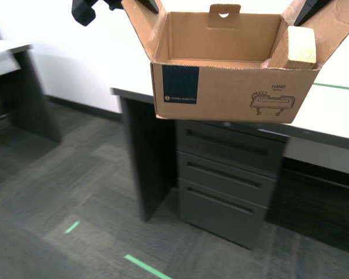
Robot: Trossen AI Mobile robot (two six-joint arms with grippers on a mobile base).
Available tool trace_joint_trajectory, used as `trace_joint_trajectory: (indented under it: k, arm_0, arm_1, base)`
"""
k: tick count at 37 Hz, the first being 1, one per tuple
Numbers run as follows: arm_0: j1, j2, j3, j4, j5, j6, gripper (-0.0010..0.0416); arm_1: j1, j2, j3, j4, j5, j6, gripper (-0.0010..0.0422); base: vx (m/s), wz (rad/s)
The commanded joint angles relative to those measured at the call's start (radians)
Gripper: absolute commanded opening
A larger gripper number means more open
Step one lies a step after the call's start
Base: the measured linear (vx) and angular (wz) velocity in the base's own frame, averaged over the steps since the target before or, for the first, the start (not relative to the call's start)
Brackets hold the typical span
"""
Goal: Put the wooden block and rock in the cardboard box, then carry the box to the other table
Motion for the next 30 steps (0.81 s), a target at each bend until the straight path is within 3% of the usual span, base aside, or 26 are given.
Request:
trace_joint_trajectory:
  k: [1, 4, 11, 30]
  arm_0:
    - [0.002, -0.001, 0.002, -0.003, -0.010, 0.008, -0.0001]
    - [0.002, -0.001, 0.002, -0.010, -0.010, 0.012, -0.0001]
    - [0.005, -0.001, 0.002, -0.006, -0.009, 0.066, -0.0001]
    - [0.006, -0.001, 0.002, -0.004, -0.010, 0.058, -0.0001]
  arm_1:
    - [-0.001, -0.018, 0.002, 0.014, 0.002, 0.023, -0.0001]
    - [-0.001, -0.034, 0.002, 0.013, 0.005, 0.028, -0.0001]
    - [0.000, -0.078, 0.002, 0.013, 0.011, 0.078, -0.0001]
    - [-0.001, -0.080, -0.009, -0.052, 0.002, 0.061, -0.0001]
  base:
    - [0.049, 0.556]
    - [0.052, 0.533]
    - [0.066, 0.506]
    - [0.070, 0.361]
